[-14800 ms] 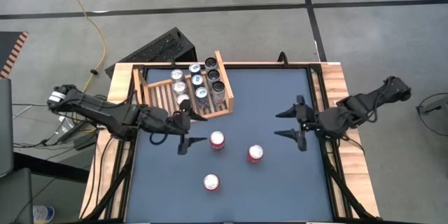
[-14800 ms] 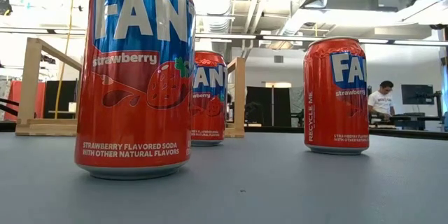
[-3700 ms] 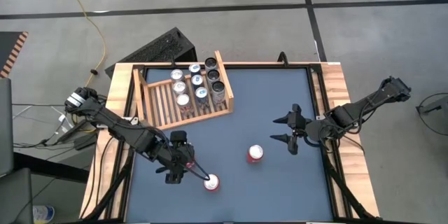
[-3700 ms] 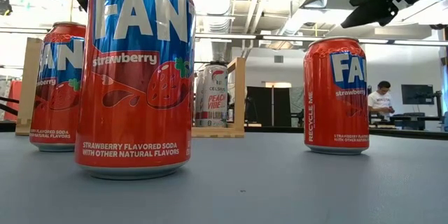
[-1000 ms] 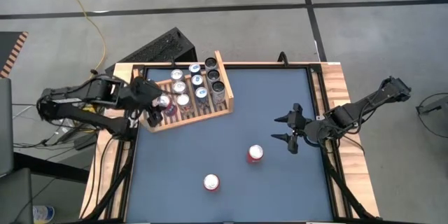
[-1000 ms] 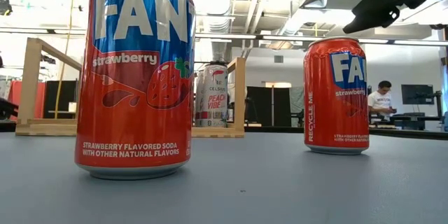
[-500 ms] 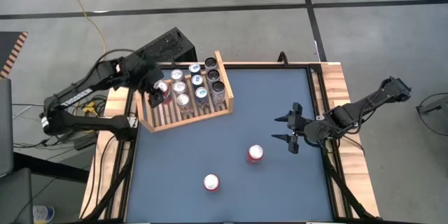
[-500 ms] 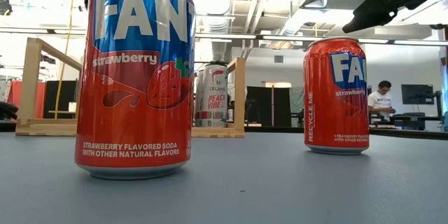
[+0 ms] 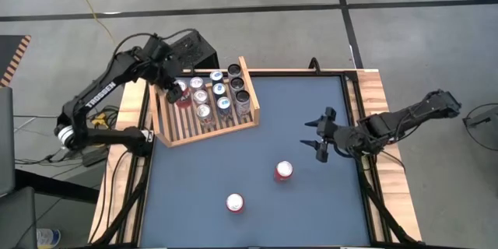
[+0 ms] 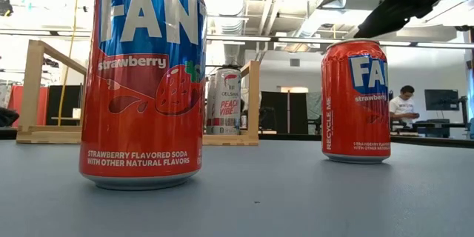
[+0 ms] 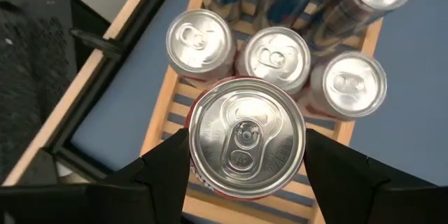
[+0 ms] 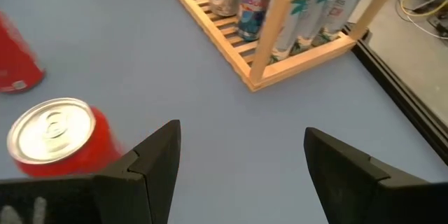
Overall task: Place canned beverage on shelf
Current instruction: Put the top left red soda can on the shelf
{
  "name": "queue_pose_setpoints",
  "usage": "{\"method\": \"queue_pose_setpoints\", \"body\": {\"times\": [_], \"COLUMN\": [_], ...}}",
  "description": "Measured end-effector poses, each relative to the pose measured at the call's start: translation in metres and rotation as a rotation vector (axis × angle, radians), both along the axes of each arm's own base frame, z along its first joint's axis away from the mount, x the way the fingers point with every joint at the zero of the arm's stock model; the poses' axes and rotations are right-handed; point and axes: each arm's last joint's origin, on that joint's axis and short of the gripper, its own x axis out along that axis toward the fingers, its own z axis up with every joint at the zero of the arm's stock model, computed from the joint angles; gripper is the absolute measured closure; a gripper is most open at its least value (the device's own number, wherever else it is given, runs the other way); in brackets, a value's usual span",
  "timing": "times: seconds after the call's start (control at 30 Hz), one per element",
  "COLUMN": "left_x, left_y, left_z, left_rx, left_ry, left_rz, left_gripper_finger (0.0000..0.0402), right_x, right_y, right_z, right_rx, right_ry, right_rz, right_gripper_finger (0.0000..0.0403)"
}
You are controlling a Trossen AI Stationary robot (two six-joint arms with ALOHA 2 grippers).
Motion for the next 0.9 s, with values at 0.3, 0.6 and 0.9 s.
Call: {"method": "queue_pose_setpoints", "body": {"times": [0.3,0.6,0.9], "left_x": [-0.017,-0.026,-0.029], "left_y": [0.006,0.003,0.009], "left_z": [-0.009,-0.043,-0.065], "left_rx": [0.028,0.021,0.028], "left_ry": [-0.006,-0.006,0.009], "left_rz": [-0.024,-0.015,0.005], "left_gripper_finger": [0.0172,0.0173,0.0174], "right_x": [0.002,0.003,0.004], "right_y": [-0.010,-0.017,-0.021], "right_z": [0.000,0.000,0.000], "right_rx": [-0.022,-0.039,-0.036], "right_ry": [0.010,0.023,0.028], "right_rz": [-0.042,-0.065,-0.073], "right_gripper_finger": [0.0127,0.0127,0.0127]}}
